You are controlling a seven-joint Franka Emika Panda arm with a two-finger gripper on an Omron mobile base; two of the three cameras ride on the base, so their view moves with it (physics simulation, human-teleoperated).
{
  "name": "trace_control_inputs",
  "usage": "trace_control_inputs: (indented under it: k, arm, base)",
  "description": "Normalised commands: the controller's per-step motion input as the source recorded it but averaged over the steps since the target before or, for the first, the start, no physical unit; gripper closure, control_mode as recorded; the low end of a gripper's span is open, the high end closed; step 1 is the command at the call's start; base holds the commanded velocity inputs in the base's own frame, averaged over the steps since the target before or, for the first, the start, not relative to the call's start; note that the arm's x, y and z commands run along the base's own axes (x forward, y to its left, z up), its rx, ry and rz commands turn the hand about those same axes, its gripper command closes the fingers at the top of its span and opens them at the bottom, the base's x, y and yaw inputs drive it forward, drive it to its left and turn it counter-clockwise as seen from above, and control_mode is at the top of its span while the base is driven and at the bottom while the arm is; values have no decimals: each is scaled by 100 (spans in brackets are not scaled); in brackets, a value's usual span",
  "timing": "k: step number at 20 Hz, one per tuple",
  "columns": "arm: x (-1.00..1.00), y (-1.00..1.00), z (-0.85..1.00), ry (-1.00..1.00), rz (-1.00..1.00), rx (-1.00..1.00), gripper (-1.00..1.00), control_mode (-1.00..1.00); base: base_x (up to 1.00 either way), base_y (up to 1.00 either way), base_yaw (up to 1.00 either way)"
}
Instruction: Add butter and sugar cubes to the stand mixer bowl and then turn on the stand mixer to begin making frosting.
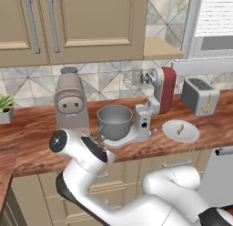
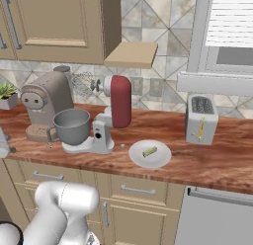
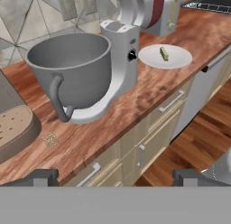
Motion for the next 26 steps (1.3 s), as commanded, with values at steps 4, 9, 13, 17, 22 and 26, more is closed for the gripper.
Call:
trace_control_inputs:
  k: [4, 9, 13, 17, 22, 26]
  arm:
    - [11, 0, -28, -7, 0, 1, -100, -100]
    - [24, 0, -14, -2, 0, 0, -100, -100]
    - [32, 0, -8, 0, 0, 0, -100, -100]
    - [31, 0, -16, 0, 1, 0, -100, -100]
    - [21, 0, -25, 0, 8, -1, -100, -100]
    - [19, 0, -27, 0, 12, -1, -100, -100]
  base:
    - [0, 0, 0]
    - [0, 0, 0]
    - [0, 0, 0]
    - [0, 0, 0]
    - [0, 0, 0]
    - [0, 0, 0]
